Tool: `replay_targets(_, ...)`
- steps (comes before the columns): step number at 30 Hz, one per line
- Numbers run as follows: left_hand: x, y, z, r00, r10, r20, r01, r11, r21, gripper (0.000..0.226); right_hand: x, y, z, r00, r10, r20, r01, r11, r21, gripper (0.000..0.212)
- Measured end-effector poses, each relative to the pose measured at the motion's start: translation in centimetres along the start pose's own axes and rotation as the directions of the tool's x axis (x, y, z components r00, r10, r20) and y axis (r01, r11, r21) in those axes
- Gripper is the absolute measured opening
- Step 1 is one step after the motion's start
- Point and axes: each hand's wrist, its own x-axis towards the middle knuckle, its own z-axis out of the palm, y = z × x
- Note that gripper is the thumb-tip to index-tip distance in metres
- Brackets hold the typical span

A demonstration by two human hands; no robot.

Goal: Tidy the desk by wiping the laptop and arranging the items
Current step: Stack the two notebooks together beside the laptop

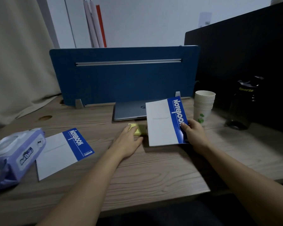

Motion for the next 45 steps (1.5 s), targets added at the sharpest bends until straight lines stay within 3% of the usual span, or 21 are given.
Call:
replay_targets(9, -3.5, -1.2, -2.1, 0.991, 0.061, -0.121, -0.075, 0.991, -0.113, 0.059, -1.7, -0.7, 1.2, 1.000, 0.003, 0.021, -0.003, 1.000, -0.018, 0.011)
replay_targets(13, -6.6, -4.1, -4.1, 0.992, -0.016, -0.122, 0.014, 1.000, -0.013, 0.063, -2.7, -1.1, 4.8, 0.995, 0.015, 0.095, -0.013, 1.000, -0.024, 0.021)
replay_targets(19, -11.9, -9.4, -7.5, 0.962, -0.132, -0.241, 0.177, 0.968, 0.177, 0.060, -4.8, -2.1, 11.6, 0.975, 0.029, 0.220, -0.024, 0.999, -0.026, 0.025)
replay_targets(25, -14.0, -11.8, -8.8, 0.902, -0.411, -0.131, 0.430, 0.886, 0.176, 0.067, -6.2, -2.9, 15.4, 0.962, 0.027, 0.272, -0.015, 0.999, -0.047, 0.028)
replay_targets(30, -12.7, -11.9, -8.5, 0.931, -0.363, -0.045, 0.362, 0.895, 0.261, 0.064, -6.3, -3.1, 14.7, 0.963, 0.036, 0.266, -0.021, 0.998, -0.059, 0.029)
replay_targets(35, -10.7, -11.0, -7.7, 0.982, -0.189, 0.015, 0.178, 0.948, 0.265, 0.052, -5.7, -2.4, 12.2, 0.976, 0.058, 0.209, -0.050, 0.998, -0.043, 0.018)
replay_targets(38, -9.8, -9.9, -7.0, 0.997, -0.081, 0.018, 0.076, 0.973, 0.219, 0.048, -5.3, -2.1, 11.5, 0.979, 0.063, 0.194, -0.056, 0.998, -0.043, 0.024)
replay_targets(41, -9.5, -9.6, -6.7, 0.999, -0.034, -0.038, 0.038, 0.992, 0.118, 0.047, -5.1, -2.1, 11.5, 0.979, 0.056, 0.197, -0.048, 0.998, -0.045, 0.023)
replay_targets(45, -9.8, -10.5, -7.4, 0.976, -0.133, -0.175, 0.092, 0.971, -0.222, 0.046, -5.1, -2.3, 13.3, 0.975, 0.048, 0.217, -0.037, 0.998, -0.056, 0.021)
